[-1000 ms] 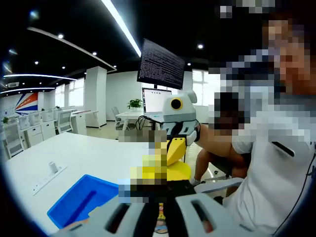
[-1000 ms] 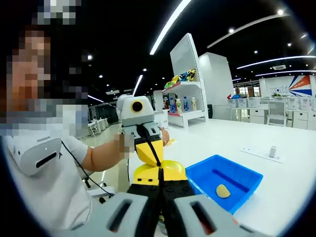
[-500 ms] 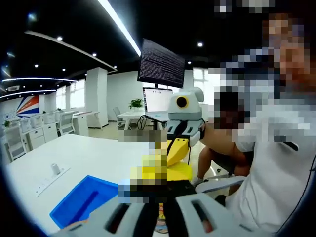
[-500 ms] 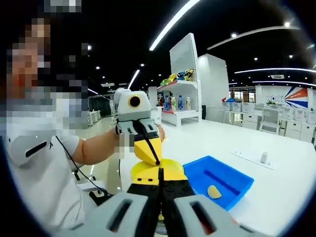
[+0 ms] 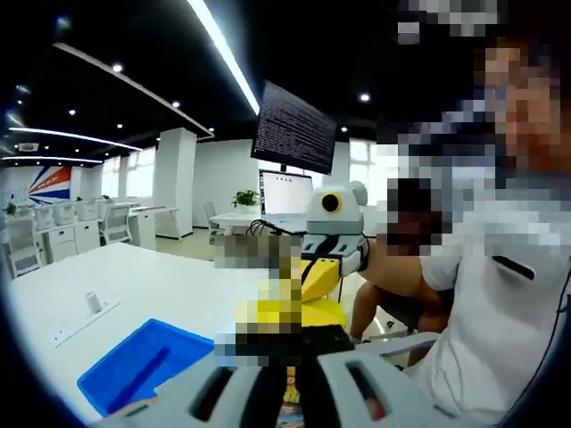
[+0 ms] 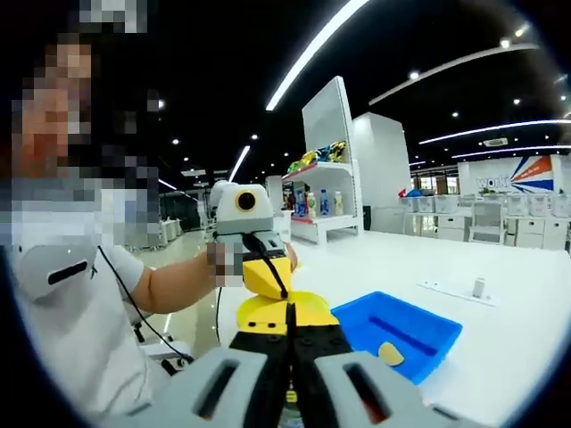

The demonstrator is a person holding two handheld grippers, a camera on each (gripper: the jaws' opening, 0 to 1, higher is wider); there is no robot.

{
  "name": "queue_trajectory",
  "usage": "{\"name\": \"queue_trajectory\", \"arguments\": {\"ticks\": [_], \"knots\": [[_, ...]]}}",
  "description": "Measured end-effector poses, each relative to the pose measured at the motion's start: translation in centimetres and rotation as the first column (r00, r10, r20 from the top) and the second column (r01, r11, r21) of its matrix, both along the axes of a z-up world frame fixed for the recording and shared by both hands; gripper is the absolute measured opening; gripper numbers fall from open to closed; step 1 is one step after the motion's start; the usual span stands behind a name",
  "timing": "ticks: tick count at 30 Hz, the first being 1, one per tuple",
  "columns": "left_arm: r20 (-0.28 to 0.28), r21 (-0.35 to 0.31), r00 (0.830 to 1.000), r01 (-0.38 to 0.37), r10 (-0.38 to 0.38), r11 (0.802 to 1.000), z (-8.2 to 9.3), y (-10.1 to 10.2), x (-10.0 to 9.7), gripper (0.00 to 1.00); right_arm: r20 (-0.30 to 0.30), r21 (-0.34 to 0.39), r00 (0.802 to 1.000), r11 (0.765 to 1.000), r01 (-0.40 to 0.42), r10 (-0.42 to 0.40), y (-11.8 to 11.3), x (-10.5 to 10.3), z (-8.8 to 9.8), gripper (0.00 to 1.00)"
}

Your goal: Open the lid of the chip container on the table, take out the chips, place them into the box in front of the container, and close the lid

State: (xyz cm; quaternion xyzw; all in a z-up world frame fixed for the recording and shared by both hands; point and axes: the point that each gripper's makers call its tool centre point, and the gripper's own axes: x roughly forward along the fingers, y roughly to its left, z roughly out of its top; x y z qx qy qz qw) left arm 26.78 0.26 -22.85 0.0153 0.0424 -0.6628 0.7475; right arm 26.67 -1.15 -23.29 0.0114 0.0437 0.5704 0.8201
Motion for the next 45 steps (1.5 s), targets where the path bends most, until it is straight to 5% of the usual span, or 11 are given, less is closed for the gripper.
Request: {"name": "queue_trajectory", "arguments": {"ticks": [4, 6, 7, 11, 16, 23, 26, 30, 32, 37, 45], "knots": [[0.007, -0.025, 1.0, 0.007, -0.007, 1.0, 0.1, 0.0, 0.0, 0.02, 0.001, 0.01, 1.0, 1.0, -0.015, 0.015, 0.0, 0.0, 0.1, 0.01], [0.007, -0.062, 1.0, 0.018, -0.017, 0.998, 0.3, 0.2, 0.0, 0.02, -0.07, 0.056, 0.996, 0.997, -0.056, 0.06, -0.1, -0.3, 0.3, 0.01], [-0.022, -0.086, 1.0, 0.017, -0.019, 0.996, 0.4, 0.4, 0.2, 0.07, -0.028, 0.109, 0.996, 0.991, -0.081, 0.084, -0.2, -0.2, 1.1, 0.02], [-0.013, -0.241, 1.0, -0.019, 0.016, 0.97, 3.2, 2.4, 1.0, 0.21, 0.026, 0.313, 0.999, 0.95, 0.014, -0.024, -3.1, 1.7, 4.7, 0.19], [0.019, -0.262, 0.989, -0.134, 0.144, 0.956, 3.3, 5.8, 2.8, 0.31, 0.033, 0.295, 0.994, 0.951, 0.092, -0.107, -5.5, 3.1, 3.6, 0.23], [0.083, -0.117, 0.948, -0.297, 0.307, 0.948, -1.5, 9.5, 4.9, 0.43, 0.054, 0.136, 0.981, 0.975, 0.178, -0.186, -7.0, 4.9, -2.1, 0.3], [0.031, -0.13, 0.943, -0.326, 0.332, 0.936, -3.4, 11.0, 5.2, 0.45, 0.068, 0.085, 0.974, 0.974, 0.21, -0.216, -7.6, 5.8, -4.1, 0.33], [-0.01, -0.058, 0.898, -0.44, 0.44, 0.896, -7.5, 13.0, 7.3, 0.53, 0.148, 0.0, 0.932, 0.943, 0.334, -0.33, -9.3, 8.1, -6.6, 0.35], [-0.057, -0.008, 0.877, -0.477, 0.476, 0.879, -9.7, 13.4, 8.1, 0.53, 0.07, 0.003, 0.938, 0.941, 0.34, -0.339, -9.1, 8.5, -7.8, 0.35], [-0.027, 0.055, 0.856, -0.514, 0.516, 0.856, -13.0, 13.3, 9.4, 0.6, 0.105, -0.061, 0.944, 0.946, 0.32, -0.312, -8.2, 9.3, -10.2, 0.5], [-0.053, 0.078, 0.818, -0.568, 0.572, 0.819, -15.5, 13.3, 10.9, 0.61, 0.074, -0.154, 0.951, 0.938, 0.31, -0.301, -7.9, 11.3, -14.1, 0.51]]}}
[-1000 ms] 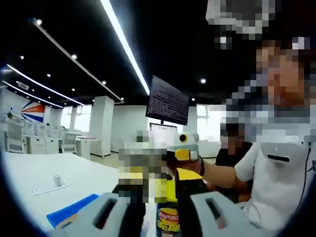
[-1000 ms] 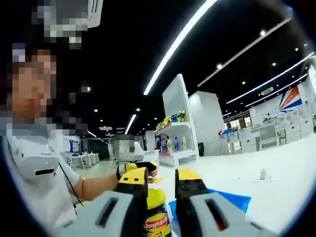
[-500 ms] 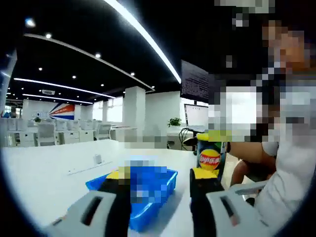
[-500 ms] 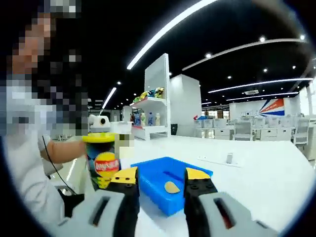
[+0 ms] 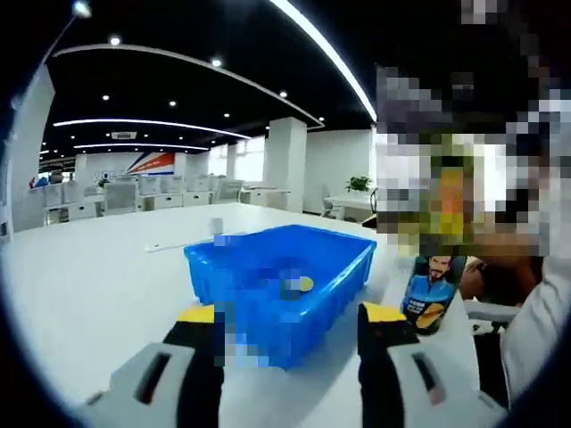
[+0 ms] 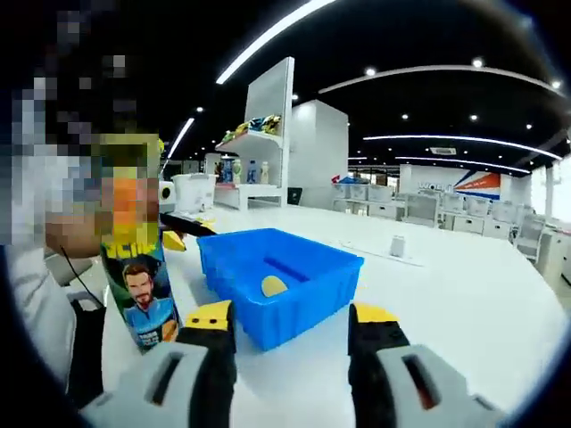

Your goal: Open the lid of the chip container on the table, take out the chips, place them into the box in front of the container, and close the lid

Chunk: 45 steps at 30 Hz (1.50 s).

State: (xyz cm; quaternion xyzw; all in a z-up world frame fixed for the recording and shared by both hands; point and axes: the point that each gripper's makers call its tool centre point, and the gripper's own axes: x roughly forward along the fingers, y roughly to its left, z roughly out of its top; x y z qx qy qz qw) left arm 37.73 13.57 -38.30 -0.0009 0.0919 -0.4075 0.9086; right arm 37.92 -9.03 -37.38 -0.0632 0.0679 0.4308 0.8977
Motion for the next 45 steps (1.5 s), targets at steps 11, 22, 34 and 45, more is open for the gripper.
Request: {"name": "queue_trajectory", "arguments": {"ticks": [11, 22, 34, 45], "knots": [[-0.025, 0.042, 1.0, -0.008, 0.009, 0.999, -2.6, -1.4, 0.8, 0.56, -0.042, -0.012, 0.996, 0.997, -0.081, 0.08, 4.0, 0.5, -2.6, 0.57], [-0.024, 0.025, 0.999, -0.033, 0.034, 0.999, -2.6, -1.5, 0.5, 0.44, -0.057, -0.027, 0.997, 0.998, -0.056, 0.055, 5.0, 1.5, -3.8, 0.45], [-0.029, 0.041, 0.999, -0.039, 0.04, 0.998, -2.9, -1.4, 0.2, 0.37, -0.058, -0.042, 0.998, 0.999, -0.025, 0.023, 4.6, 0.8, -4.0, 0.35], [-0.004, 0.046, 0.999, -0.05, 0.05, 0.998, -2.9, -1.3, 0.1, 0.36, 0.004, -0.066, 1.0, 0.998, -0.02, 0.02, 4.7, 0.6, -4.1, 0.32]]}}
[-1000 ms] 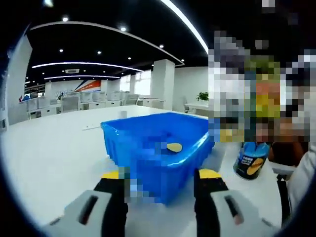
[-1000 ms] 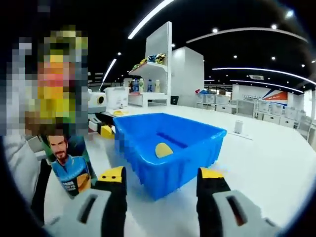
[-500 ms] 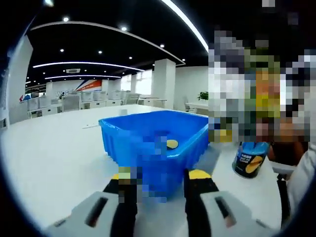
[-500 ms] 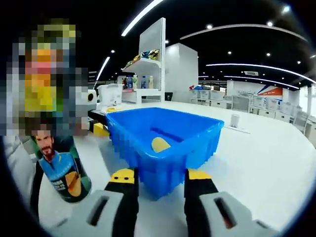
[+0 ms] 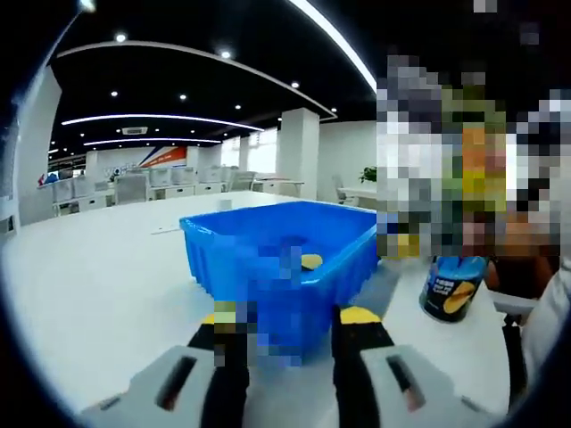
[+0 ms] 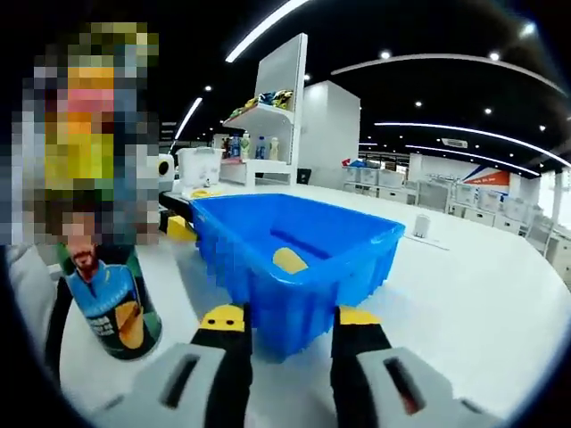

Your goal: Open the lid of the chip container on the table, take out the chips, place them into the box in front of the container, and close the lid

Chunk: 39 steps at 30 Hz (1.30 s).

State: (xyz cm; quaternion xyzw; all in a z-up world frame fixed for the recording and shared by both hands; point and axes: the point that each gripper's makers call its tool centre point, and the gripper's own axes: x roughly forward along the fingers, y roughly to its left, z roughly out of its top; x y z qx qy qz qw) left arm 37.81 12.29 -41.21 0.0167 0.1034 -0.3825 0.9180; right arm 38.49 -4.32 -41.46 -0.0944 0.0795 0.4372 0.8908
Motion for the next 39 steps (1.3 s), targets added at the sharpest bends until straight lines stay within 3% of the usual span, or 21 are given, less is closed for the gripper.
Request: {"name": "queue_trajectory", "arguments": {"ticks": [11, 13, 14, 22, 24, 25, 26, 28, 33, 39], "knots": [[0.043, 0.041, 0.999, -0.016, 0.014, 0.999, 0.5, 0.2, 0.8, 0.35, 0.054, -0.028, 0.998, 1.0, 0.012, -0.011, 0.1, 0.7, 1.0, 0.31], [0.065, 0.026, 0.997, -0.048, 0.046, 0.999, 1.0, 0.6, 1.4, 0.34, 0.064, -0.018, 0.998, 1.0, 0.009, -0.008, 0.2, 1.0, 1.6, 0.3], [0.047, 0.009, 0.998, -0.035, 0.035, 0.999, 1.1, 0.6, 1.4, 0.34, 0.066, -0.014, 0.998, 1.0, 0.01, -0.009, 0.2, 1.2, 1.8, 0.3], [0.08, -0.012, 0.996, -0.043, 0.044, 0.999, 2.6, 0.9, 3.0, 0.34, 0.091, -0.001, 0.996, 1.0, 0.013, -0.013, 0.4, 3.1, 2.8, 0.31], [0.089, -0.008, 0.995, -0.042, 0.042, 0.999, 3.0, 0.9, 3.8, 0.34, 0.098, 0.0, 0.995, 1.0, 0.018, -0.018, 0.2, 4.7, 2.9, 0.3], [0.098, -0.017, 0.994, -0.045, 0.046, 0.999, 3.5, 0.9, 4.4, 0.34, 0.134, -0.01, 0.99, 0.999, 0.049, -0.048, -0.1, 5.7, 3.3, 0.29], [0.091, -0.017, 0.995, -0.048, 0.049, 0.999, 3.6, 1.0, 4.8, 0.34, 0.105, -0.011, 0.994, 0.999, 0.037, -0.036, 0.2, 5.8, 3.1, 0.29], [0.104, -0.01, 0.993, -0.049, 0.05, 0.999, 3.8, 1.0, 5.5, 0.34, 0.118, -0.004, 0.992, 0.999, 0.04, -0.039, 0.0, 7.2, 3.2, 0.29], [0.087, -0.001, 0.995, -0.042, 0.042, 0.999, 3.1, 0.7, 8.7, 0.34, 0.111, -0.015, 0.992, 0.998, 0.056, -0.054, -0.1, 9.4, 2.6, 0.29], [0.083, 0.008, 0.995, -0.048, 0.047, 0.999, 2.8, 0.3, 11.0, 0.34, 0.123, -0.03, 0.99, 0.997, 0.072, -0.068, -0.6, 12.0, 2.4, 0.29]]}}
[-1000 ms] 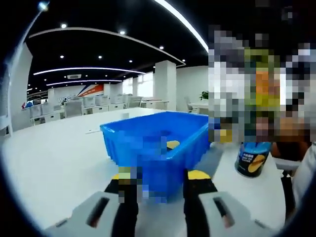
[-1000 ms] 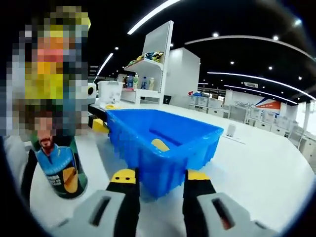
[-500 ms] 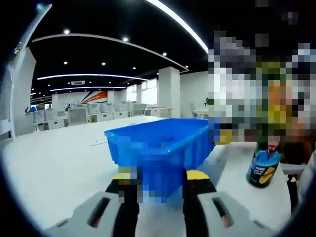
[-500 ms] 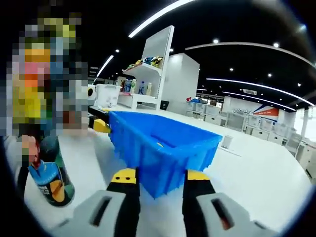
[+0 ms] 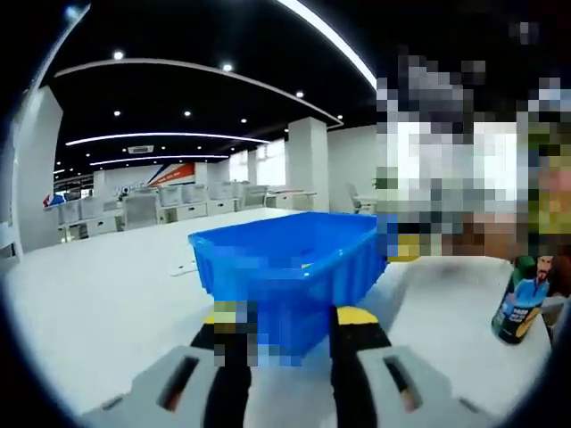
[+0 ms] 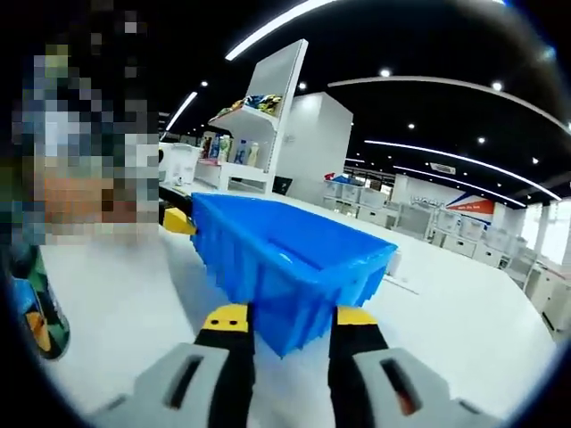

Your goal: Open the lid of the chip container on the table, take out the chips, place them into the box in front of the container, and close the lid

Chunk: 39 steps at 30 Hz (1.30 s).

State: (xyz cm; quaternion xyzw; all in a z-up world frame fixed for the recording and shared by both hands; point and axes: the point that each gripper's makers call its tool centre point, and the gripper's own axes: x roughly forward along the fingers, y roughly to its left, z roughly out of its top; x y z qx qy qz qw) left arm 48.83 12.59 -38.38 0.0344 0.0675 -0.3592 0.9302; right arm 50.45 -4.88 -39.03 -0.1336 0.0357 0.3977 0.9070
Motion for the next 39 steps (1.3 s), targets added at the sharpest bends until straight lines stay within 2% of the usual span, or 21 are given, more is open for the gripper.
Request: {"name": "queue_trajectory", "arguments": {"ticks": [1, 2, 3, 4, 5, 6, 7, 10, 11, 12, 15, 20, 21, 24, 25, 27, 31, 34, 36, 39], "knots": [[0.001, 0.0, 1.0, 0.001, -0.001, 1.0, 0.0, -0.1, 0.3, 0.34, -0.003, 0.003, 1.0, 1.0, 0.004, -0.004, -0.1, 0.3, 0.0, 0.25], [0.001, -0.048, 1.0, 0.008, -0.008, 0.999, 0.5, -0.6, 0.6, 0.34, 0.0, 0.001, 0.999, 0.999, 0.044, -0.044, -0.6, 0.7, 0.0, 0.22], [-0.004, -0.027, 1.0, -0.009, 0.008, 1.0, 0.3, -0.3, 1.0, 0.34, 0.0, 0.018, 1.0, 1.0, 0.012, -0.012, 0.0, 0.9, 0.0, 0.22], [-0.016, -0.016, 1.0, -0.019, 0.018, 1.0, 0.0, -0.2, 1.4, 0.35, -0.014, 0.035, 0.999, 0.999, 0.032, -0.031, -0.9, 1.6, 0.2, 0.23], [-0.004, -0.022, 1.0, -0.015, 0.015, 1.0, 0.0, -0.4, 1.7, 0.35, -0.007, 0.028, 0.999, 0.999, 0.037, -0.037, -1.2, 1.8, 0.0, 0.23], [-0.017, -0.028, 1.0, -0.018, 0.018, 0.999, -0.7, -0.4, 2.0, 0.35, -0.015, 0.024, 0.999, 0.999, 0.046, -0.046, -1.4, 2.2, -0.4, 0.23], [-0.031, -0.031, 0.999, -0.017, 0.016, 0.999, -1.1, -0.5, 2.2, 0.35, -0.033, 0.02, 0.998, 0.998, 0.051, -0.05, -0.6, 2.1, -0.6, 0.23], [-0.045, 0.013, 0.999, -0.016, 0.017, 1.0, -2.6, -0.6, 2.3, 0.35, -0.052, -0.02, 0.997, 0.999, 0.05, -0.051, -0.4, 2.1, -2.3, 0.21], [-0.023, -0.001, 1.0, -0.02, 0.02, 1.0, -2.2, -0.5, 2.4, 0.35, -0.003, -0.023, 0.998, 0.998, 0.056, -0.056, -0.6, 1.7, -1.6, 0.18], [-0.039, -0.016, 0.999, -0.014, 0.013, 1.0, -2.2, -0.3, 2.5, 0.35, -0.044, 0.008, 0.998, 0.999, 0.045, -0.045, -0.3, 1.1, -1.5, 0.17], [-0.039, -0.009, 0.999, -0.009, 0.008, 1.0, -2.3, -0.5, 2.8, 0.35, -0.032, -0.009, 0.998, 0.999, 0.046, -0.046, -0.4, 1.7, -1.6, 0.18], [-0.043, -0.001, 0.999, -0.005, 0.005, 1.0, -2.3, -0.5, 3.2, 0.35, -0.037, -0.003, 0.998, 0.998, 0.057, -0.057, -0.4, 0.9, -1.5, 0.19], [-0.043, -0.002, 0.999, -0.005, 0.005, 1.0, -2.4, -0.5, 3.4, 0.36, -0.065, 0.004, 0.997, 0.999, 0.042, -0.041, -0.3, 1.5, -2.1, 0.19], [-0.041, -0.002, 0.999, -0.005, 0.005, 1.0, -2.3, -0.4, 3.3, 0.36, -0.068, 0.011, 0.997, 0.999, 0.042, -0.041, -0.5, 2.2, -2.2, 0.19], [-0.04, -0.002, 0.999, -0.004, 0.004, 1.0, -2.3, -0.3, 3.4, 0.36, -0.021, -0.003, 0.999, 0.999, 0.032, -0.033, -0.2, 1.5, -1.6, 0.2], [-0.04, -0.005, 0.999, -0.003, 0.003, 1.0, -2.3, -0.1, 3.6, 0.37, -0.046, 0.017, 0.998, 0.999, 0.04, -0.039, -0.3, 0.8, -1.7, 0.2], [-0.049, -0.019, 0.999, -0.007, 0.006, 1.0, -2.2, 0.4, 3.2, 0.39, -0.023, 0.038, 0.999, 0.999, 0.039, -0.038, -0.6, 0.2, -0.9, 0.2], [-0.055, -0.004, 0.998, -0.019, 0.019, 1.0, -2.4, 1.0, 2.6, 0.44, -0.025, 0.035, 0.998, 0.998, 0.05, -0.049, -1.0, -0.5, -0.9, 0.23], [-0.061, -0.006, 0.998, -0.028, 0.028, 1.0, -2.5, 1.7, 2.3, 0.47, -0.037, 0.037, 0.998, 0.997, 0.062, -0.06, -2.0, 0.0, -1.1, 0.25], [-0.067, -0.003, 0.997, -0.038, 0.038, 0.999, -2.5, 2.9, 1.7, 0.48, -0.052, 0.061, 0.995, 0.995, 0.083, -0.08, -3.2, -0.5, -1.1, 0.26]]}}
